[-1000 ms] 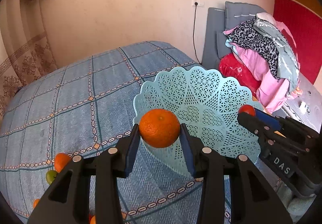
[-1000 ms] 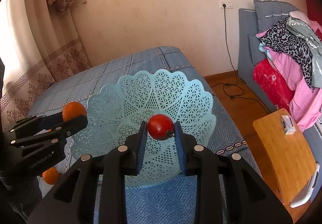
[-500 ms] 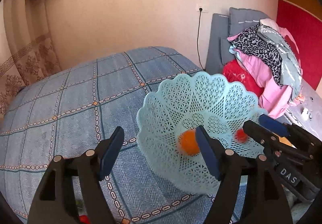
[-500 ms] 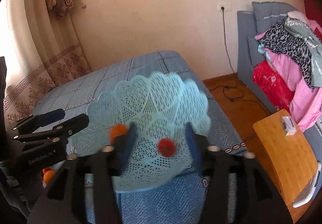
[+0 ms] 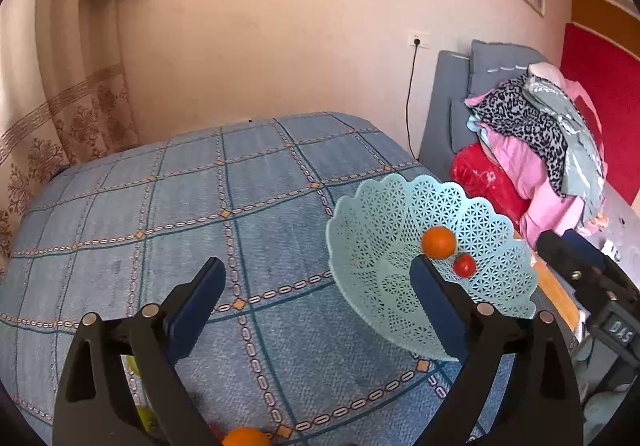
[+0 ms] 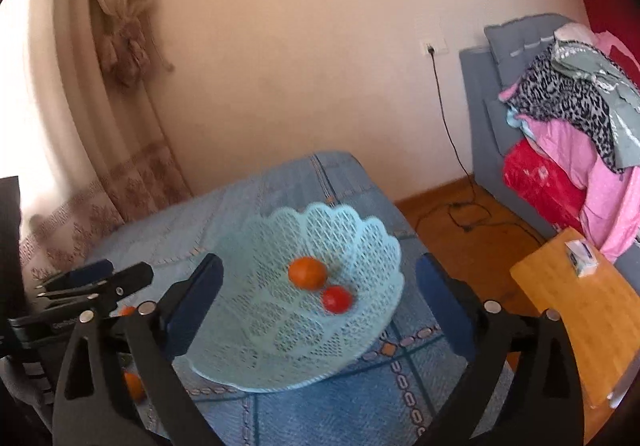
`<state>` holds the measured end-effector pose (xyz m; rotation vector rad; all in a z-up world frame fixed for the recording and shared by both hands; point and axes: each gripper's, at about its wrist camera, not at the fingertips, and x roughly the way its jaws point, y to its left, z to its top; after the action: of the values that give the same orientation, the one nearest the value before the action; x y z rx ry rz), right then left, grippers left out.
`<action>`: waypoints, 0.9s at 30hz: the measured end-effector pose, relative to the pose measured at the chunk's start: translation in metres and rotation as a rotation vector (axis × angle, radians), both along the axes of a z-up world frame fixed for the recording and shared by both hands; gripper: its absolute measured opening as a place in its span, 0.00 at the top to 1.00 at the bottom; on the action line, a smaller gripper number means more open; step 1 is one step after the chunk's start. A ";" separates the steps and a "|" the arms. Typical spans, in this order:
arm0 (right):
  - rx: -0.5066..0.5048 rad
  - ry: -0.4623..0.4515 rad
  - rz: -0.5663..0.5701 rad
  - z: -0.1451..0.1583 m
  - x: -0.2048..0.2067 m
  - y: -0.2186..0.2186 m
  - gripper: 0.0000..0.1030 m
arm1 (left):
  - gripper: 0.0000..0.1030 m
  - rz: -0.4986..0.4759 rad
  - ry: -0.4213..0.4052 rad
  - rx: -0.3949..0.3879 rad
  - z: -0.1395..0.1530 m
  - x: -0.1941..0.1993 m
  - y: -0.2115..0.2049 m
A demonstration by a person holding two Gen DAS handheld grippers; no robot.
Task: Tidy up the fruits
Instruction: 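Release the orange and red tomato into the blue basket with both tools, then move both open tools back over the remaining fruits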
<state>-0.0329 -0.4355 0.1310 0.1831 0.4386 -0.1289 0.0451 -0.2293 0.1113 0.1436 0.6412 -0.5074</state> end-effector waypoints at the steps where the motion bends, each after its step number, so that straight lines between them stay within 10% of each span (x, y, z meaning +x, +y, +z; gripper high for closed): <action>1: -0.002 -0.025 0.012 0.002 -0.004 0.002 0.03 | 0.10 0.000 -0.007 -0.007 0.001 -0.002 0.004; 27: -0.062 -0.015 0.219 0.001 -0.009 0.082 0.03 | 0.05 0.289 -0.081 0.003 0.002 -0.027 0.174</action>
<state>-0.0416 -0.3533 0.1325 0.0747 0.4362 0.0740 0.0176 -0.0549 0.1129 0.0719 0.5717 -0.2212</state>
